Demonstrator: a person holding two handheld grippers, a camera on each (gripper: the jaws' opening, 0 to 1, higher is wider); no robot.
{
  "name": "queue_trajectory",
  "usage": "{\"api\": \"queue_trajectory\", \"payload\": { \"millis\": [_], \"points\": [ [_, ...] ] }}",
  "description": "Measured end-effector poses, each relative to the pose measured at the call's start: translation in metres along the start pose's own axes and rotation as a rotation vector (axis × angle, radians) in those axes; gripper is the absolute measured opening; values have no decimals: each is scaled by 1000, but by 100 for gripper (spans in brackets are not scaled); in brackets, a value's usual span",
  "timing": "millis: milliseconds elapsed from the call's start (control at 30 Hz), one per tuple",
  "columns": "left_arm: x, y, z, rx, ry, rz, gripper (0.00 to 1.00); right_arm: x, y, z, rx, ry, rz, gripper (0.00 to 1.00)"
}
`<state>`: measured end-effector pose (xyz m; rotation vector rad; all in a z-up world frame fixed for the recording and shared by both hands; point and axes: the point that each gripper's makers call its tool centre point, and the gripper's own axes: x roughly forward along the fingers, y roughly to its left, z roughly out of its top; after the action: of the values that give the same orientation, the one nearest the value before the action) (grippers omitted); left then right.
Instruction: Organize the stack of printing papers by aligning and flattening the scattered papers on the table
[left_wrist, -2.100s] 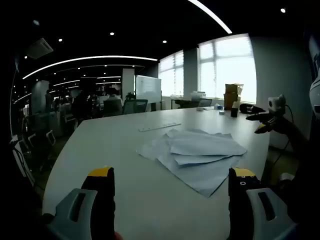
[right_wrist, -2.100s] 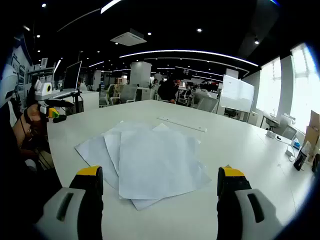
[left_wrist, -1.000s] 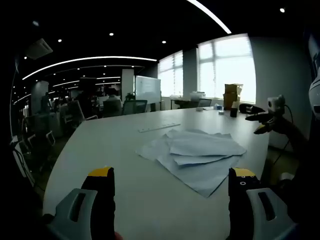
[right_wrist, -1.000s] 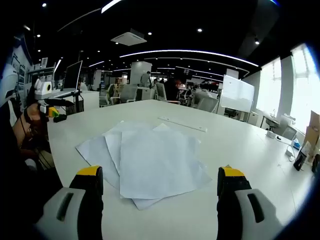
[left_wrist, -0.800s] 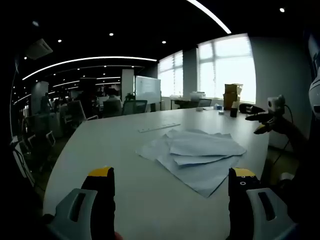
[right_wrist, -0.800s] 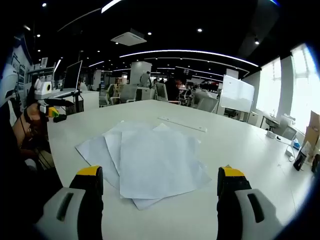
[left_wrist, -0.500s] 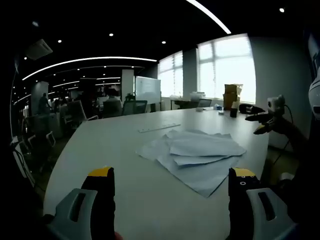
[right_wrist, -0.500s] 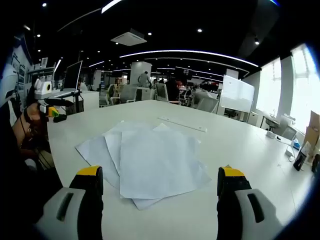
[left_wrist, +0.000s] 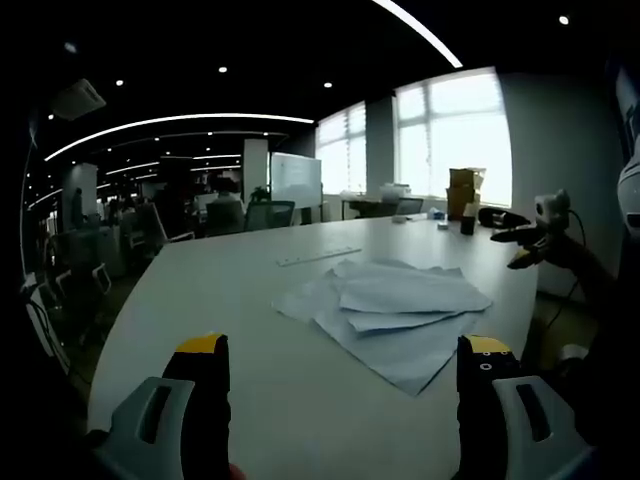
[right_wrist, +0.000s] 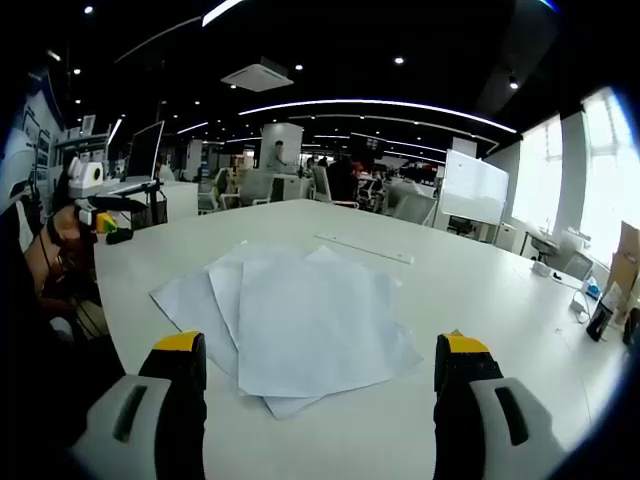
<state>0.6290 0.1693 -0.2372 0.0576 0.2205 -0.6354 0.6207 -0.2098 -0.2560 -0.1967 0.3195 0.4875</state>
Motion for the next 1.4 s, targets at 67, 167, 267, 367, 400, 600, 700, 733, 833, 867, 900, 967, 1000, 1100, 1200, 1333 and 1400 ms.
{"api": "queue_trajectory", "payload": {
  "millis": [67,167,267,367,400,600,700,733,833,867,900,967,1000,1100,1200,1333,1400],
  "points": [
    [0,0,1,2,0,-1,97,0,0,1,6,-6,0,90],
    [0,-2,2,5,-2,-7,97,0,3,7,26,-32,24,90],
    [0,-4,4,11,-3,-10,97,-1,3,8,19,-36,23,90],
    [-1,-6,7,11,-15,-12,97,-2,-1,10,29,-51,12,90],
    [-1,-6,7,11,-19,-13,97,-2,-1,10,39,-58,16,90],
    [-2,-8,5,11,-15,-18,97,0,0,9,66,-71,27,90],
    [-2,-9,6,13,-17,-19,97,2,-1,8,64,-70,28,90],
    [-1,-9,7,12,-17,-18,97,4,-1,8,64,-71,29,90],
    [1,-10,7,14,-16,-19,97,7,-4,7,70,-73,32,90],
    [1,-11,8,16,-16,-21,97,8,-4,6,73,-74,34,90],
    [2,-12,8,18,-16,-24,97,9,-5,6,77,-75,35,90],
    [2,-14,8,22,-17,-29,97,12,-5,6,80,-75,37,90],
    [2,-15,8,23,-18,-31,97,13,-5,6,81,-75,37,90],
    [3,-16,9,28,-20,-36,97,18,-6,4,83,-74,33,90],
    [3,-16,9,26,-21,-36,97,21,-6,3,86,-65,28,90],
    [4,-16,8,26,-19,-35,97,23,-2,5,93,-74,39,90],
    [5,-16,7,25,-17,-35,97,24,-1,6,92,-76,41,90]
  ]
}}
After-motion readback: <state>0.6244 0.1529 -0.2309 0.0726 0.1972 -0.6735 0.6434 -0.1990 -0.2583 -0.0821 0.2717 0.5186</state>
